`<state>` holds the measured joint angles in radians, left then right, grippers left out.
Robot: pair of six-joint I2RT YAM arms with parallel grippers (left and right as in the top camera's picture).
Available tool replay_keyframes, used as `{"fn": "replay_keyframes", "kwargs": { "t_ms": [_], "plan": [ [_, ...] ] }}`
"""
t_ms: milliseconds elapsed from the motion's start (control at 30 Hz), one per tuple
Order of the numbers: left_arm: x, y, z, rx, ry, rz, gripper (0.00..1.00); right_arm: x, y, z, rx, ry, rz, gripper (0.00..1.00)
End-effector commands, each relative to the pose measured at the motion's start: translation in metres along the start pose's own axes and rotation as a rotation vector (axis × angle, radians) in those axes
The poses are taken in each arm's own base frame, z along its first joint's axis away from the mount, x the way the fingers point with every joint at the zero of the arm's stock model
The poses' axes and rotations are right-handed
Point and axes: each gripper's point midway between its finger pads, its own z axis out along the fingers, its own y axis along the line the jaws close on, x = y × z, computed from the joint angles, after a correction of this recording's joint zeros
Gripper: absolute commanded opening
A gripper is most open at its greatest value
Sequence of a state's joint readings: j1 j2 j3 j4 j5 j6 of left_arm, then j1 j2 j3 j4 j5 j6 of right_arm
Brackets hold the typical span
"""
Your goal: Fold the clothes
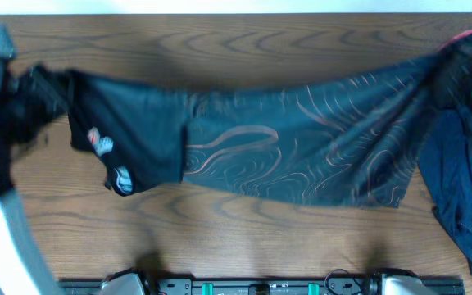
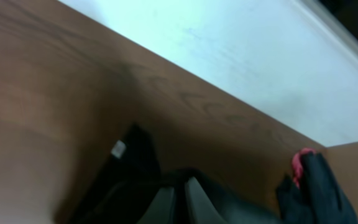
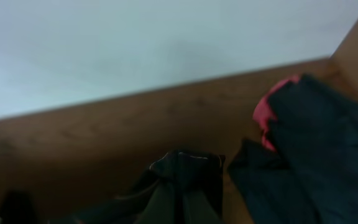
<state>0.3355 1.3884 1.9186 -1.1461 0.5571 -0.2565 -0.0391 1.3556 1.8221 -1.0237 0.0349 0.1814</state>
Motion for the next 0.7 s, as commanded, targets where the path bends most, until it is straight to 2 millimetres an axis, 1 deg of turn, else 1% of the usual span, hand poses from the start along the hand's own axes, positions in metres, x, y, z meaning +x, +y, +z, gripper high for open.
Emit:
{"fn": "replay_keyframes", "kwargs": {
  "t_ms": [0, 67, 100, 167, 200, 233, 267, 300, 367, 433, 500, 567, 600, 633, 667],
  "plan": [
    [-0.009, 0.012, 0.061, 0.002, 0.075, 0.020, 0.06, 0.016, -0.010, 0.073, 0.052, 0.110, -0.019, 0.01],
    [-0.022, 0.015, 0.102, 0.026, 0.072, 0.046, 0.06, 0.017, -0.010, 0.113, 0.054, 0.119, -0.019, 0.01],
    [-0.029, 0.015, 0.119, 0.040, 0.059, 0.061, 0.06, 0.015, -0.010, 0.128, 0.054, 0.110, -0.016, 0.01],
    [-0.047, 0.011, 0.150, 0.084, 0.008, 0.093, 0.06, 0.006, -0.010, 0.151, 0.052, 0.068, 0.014, 0.01],
    [-0.056, 0.006, 0.160, 0.116, -0.023, 0.108, 0.06, -0.004, -0.010, 0.157, 0.049, 0.033, 0.037, 0.01],
    [-0.070, -0.003, 0.166, 0.162, -0.074, 0.116, 0.06, -0.017, -0.010, 0.159, 0.043, -0.015, 0.054, 0.01],
    [-0.083, -0.011, 0.165, 0.196, -0.123, 0.111, 0.06, -0.032, -0.010, 0.156, 0.036, -0.070, 0.079, 0.01],
    [-0.097, -0.018, 0.161, 0.225, -0.178, 0.099, 0.06, -0.047, -0.011, 0.151, 0.031, -0.118, 0.103, 0.01],
    [-0.129, -0.040, 0.140, 0.310, -0.299, 0.094, 0.06, -0.083, -0.016, 0.130, 0.024, -0.221, 0.150, 0.01],
    [-0.156, -0.065, 0.108, 0.393, -0.394, 0.110, 0.06, -0.111, -0.022, 0.107, 0.026, -0.295, 0.163, 0.01],
    [-0.173, -0.083, 0.073, 0.444, -0.450, 0.145, 0.06, -0.132, -0.031, 0.081, 0.041, -0.337, 0.173, 0.01],
    [-0.175, -0.092, 0.048, 0.468, -0.445, 0.169, 0.06, -0.136, -0.040, 0.063, 0.063, -0.328, 0.180, 0.01],
    [-0.172, -0.092, 0.041, 0.468, -0.424, 0.175, 0.06, -0.132, -0.043, 0.058, 0.075, -0.307, 0.176, 0.01],
    [-0.164, -0.089, 0.037, 0.453, -0.386, 0.174, 0.06, -0.125, -0.047, 0.056, 0.089, -0.271, 0.172, 0.01],
    [-0.154, -0.083, 0.038, 0.426, -0.342, 0.159, 0.06, -0.116, -0.050, 0.056, 0.103, -0.231, 0.163, 0.01]
  ]
}}
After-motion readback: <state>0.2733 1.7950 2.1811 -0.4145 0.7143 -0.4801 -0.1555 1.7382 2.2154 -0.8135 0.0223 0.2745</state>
